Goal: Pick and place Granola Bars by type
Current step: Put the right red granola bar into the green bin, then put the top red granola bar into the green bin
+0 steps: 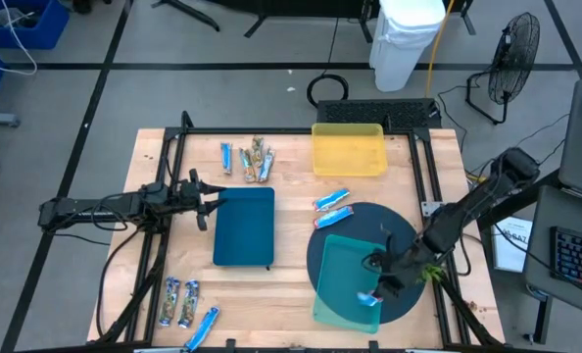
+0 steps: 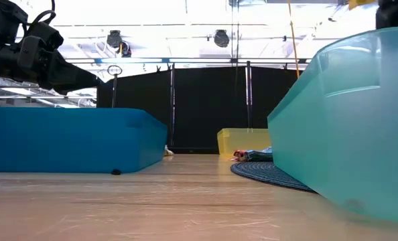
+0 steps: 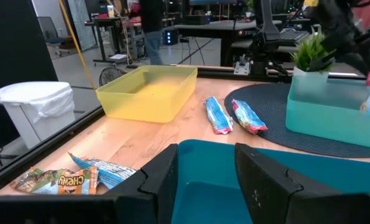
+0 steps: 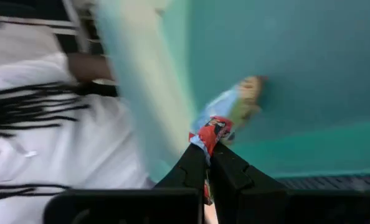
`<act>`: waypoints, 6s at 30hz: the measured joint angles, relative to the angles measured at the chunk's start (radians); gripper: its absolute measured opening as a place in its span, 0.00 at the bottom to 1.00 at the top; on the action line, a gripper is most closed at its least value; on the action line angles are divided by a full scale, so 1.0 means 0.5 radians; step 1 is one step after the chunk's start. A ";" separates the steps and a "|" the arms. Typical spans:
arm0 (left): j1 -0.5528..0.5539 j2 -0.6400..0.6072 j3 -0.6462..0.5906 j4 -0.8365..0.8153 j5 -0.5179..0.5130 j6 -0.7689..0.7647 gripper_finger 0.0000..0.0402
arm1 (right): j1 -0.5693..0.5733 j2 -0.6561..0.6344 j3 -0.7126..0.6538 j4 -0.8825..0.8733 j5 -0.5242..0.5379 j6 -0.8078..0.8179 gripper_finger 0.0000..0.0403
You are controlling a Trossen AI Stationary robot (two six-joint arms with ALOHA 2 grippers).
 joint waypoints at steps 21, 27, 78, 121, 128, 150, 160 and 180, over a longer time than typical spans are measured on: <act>-0.001 0.000 0.000 0.000 0.000 0.000 0.40 | -0.139 0.082 -0.001 0.621 0.273 -0.812 0.18; 0.000 0.000 0.000 0.000 0.000 0.000 0.40 | -0.146 0.082 -0.001 0.672 0.393 -1.051 0.36; 0.000 0.000 0.000 0.000 0.000 0.000 0.40 | -1.728 0.445 0.614 -0.752 0.362 -3.343 0.07; -0.001 0.000 0.000 0.000 0.000 0.000 0.40 | -1.876 0.847 0.611 -0.674 0.569 -3.386 0.23; -0.001 0.000 0.000 0.000 0.000 0.000 0.40 | -1.874 0.847 0.611 -0.673 0.565 -3.385 0.03; -0.001 0.000 0.000 -0.001 0.000 0.000 0.40 | -1.641 0.254 0.610 -0.627 0.501 -3.127 0.00; -0.001 0.000 0.000 0.000 0.000 0.000 0.40 | -1.338 -0.102 0.610 -0.616 0.009 -2.979 0.00; 0.000 0.000 0.000 0.000 0.000 0.000 0.40 | -0.603 -0.104 0.501 -0.399 0.006 -2.342 0.01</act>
